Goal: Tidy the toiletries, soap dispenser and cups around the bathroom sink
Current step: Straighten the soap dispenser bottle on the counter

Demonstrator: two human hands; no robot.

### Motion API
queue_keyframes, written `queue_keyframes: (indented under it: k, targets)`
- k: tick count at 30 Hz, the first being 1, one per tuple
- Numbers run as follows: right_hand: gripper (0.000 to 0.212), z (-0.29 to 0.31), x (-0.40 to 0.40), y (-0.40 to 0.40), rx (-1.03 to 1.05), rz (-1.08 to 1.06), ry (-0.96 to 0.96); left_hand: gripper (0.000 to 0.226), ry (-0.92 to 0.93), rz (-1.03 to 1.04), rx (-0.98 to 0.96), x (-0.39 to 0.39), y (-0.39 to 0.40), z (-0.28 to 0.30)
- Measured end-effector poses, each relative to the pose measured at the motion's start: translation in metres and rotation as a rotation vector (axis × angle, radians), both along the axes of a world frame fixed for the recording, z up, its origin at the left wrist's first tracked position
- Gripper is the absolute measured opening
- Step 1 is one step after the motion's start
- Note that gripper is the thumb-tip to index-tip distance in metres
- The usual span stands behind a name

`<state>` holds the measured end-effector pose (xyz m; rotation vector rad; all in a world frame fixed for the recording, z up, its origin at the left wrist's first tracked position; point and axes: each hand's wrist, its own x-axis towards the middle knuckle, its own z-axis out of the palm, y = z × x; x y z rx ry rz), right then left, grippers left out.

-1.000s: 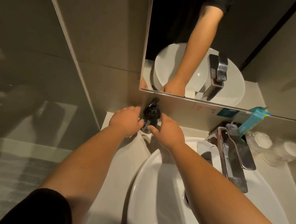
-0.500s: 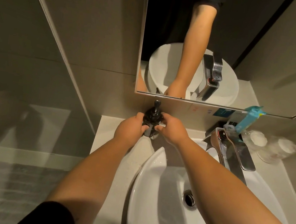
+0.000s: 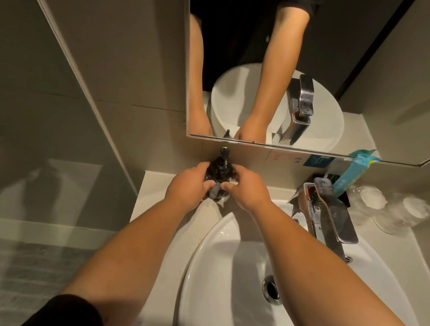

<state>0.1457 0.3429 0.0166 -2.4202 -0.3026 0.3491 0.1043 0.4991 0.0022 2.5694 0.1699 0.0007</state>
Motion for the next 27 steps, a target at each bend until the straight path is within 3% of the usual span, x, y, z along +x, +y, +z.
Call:
queue_keyframes:
  k: [8, 27]
  targets:
    - [0.039, 0.0018, -0.0002, -0.0006, 0.002, 0.017, 0.003, 0.045, 0.012, 0.025, 0.052, -0.0009, -0.0052, 0.0041]
    - [0.041, 0.0076, -0.0022, -0.001, -0.077, 0.04, 0.006, 0.047, 0.063, -0.049, 0.125, -0.0019, -0.0018, 0.0092]
